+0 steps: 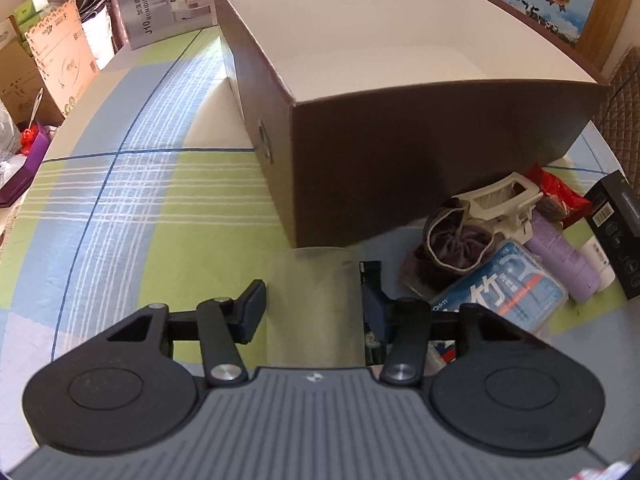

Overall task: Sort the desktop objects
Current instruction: 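Grasp the black FLYCO box with the right tool while the left tool approaches the clear cup, then close the left tool on the clear plastic cup and lift it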

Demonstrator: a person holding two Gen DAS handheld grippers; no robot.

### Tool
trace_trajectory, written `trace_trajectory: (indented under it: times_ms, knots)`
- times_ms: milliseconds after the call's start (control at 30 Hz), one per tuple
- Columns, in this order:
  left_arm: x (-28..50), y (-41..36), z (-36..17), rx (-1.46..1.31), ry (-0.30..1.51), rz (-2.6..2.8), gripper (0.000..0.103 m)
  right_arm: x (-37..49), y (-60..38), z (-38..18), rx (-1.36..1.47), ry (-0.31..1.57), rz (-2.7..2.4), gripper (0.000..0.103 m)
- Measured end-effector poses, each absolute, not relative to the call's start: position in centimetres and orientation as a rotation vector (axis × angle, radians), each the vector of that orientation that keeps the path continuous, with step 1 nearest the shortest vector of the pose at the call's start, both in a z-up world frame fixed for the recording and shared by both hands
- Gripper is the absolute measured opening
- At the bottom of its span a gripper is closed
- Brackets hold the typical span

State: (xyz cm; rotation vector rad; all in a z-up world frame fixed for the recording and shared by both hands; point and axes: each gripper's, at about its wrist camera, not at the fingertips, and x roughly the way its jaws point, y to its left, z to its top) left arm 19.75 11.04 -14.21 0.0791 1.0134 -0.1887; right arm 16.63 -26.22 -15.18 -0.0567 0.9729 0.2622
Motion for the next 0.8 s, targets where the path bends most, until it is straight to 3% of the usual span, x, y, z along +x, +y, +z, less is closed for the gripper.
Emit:
trace_trajectory:
  times_ms: [800]
  knots:
    - [15.3, 12.8, -14.7, 0.095, 1.1, -0.093, 0.048, 18.6, -24.2, -16.1, -0.164, 0.986, 0.237, 0.076]
